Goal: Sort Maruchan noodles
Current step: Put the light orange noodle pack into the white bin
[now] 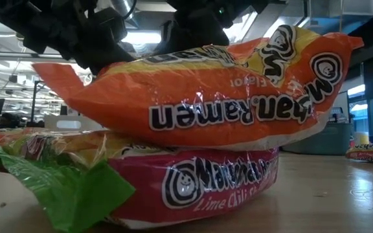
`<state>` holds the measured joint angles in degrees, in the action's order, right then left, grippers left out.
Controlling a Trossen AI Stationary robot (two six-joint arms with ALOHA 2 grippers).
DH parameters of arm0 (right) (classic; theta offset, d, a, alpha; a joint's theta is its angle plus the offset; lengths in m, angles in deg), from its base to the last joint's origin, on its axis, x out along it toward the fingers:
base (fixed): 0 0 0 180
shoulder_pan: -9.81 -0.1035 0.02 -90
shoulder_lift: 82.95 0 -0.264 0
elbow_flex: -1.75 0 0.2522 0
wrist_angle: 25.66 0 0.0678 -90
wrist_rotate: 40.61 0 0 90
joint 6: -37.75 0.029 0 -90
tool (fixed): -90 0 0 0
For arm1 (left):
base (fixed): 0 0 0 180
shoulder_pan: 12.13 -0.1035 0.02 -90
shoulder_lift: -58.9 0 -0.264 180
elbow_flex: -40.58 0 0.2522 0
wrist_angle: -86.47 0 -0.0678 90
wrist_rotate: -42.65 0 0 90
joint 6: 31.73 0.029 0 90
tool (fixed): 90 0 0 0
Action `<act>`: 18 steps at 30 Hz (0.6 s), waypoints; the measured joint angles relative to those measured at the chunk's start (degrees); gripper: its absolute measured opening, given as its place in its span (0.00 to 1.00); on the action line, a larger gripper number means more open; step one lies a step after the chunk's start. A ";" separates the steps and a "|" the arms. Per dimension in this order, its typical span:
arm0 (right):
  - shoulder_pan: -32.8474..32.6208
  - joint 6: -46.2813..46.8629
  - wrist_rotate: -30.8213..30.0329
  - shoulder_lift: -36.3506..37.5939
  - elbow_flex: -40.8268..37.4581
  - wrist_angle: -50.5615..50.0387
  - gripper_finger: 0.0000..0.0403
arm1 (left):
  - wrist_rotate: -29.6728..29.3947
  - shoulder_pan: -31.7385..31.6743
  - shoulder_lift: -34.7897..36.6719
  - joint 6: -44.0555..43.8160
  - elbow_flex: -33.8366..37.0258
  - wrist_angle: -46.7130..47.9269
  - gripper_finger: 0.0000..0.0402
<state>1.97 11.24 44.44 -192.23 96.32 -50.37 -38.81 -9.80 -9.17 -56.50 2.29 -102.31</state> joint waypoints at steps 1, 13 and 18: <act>-0.02 0.93 0.00 0.00 0.00 0.02 0.13 | 0.61 -0.27 0.00 0.22 0.00 0.01 0.07; 0.00 11.51 -1.14 1.49 7.90 -17.70 0.48 | 5.02 -3.96 3.83 -0.02 0.02 2.59 0.05; -0.02 13.24 -2.62 4.61 9.20 -27.75 0.51 | 6.04 -7.54 9.47 0.24 0.02 8.58 0.04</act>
<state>1.95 24.48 41.82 -187.62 105.53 -78.13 -32.77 -17.33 0.30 -56.26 2.31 -93.72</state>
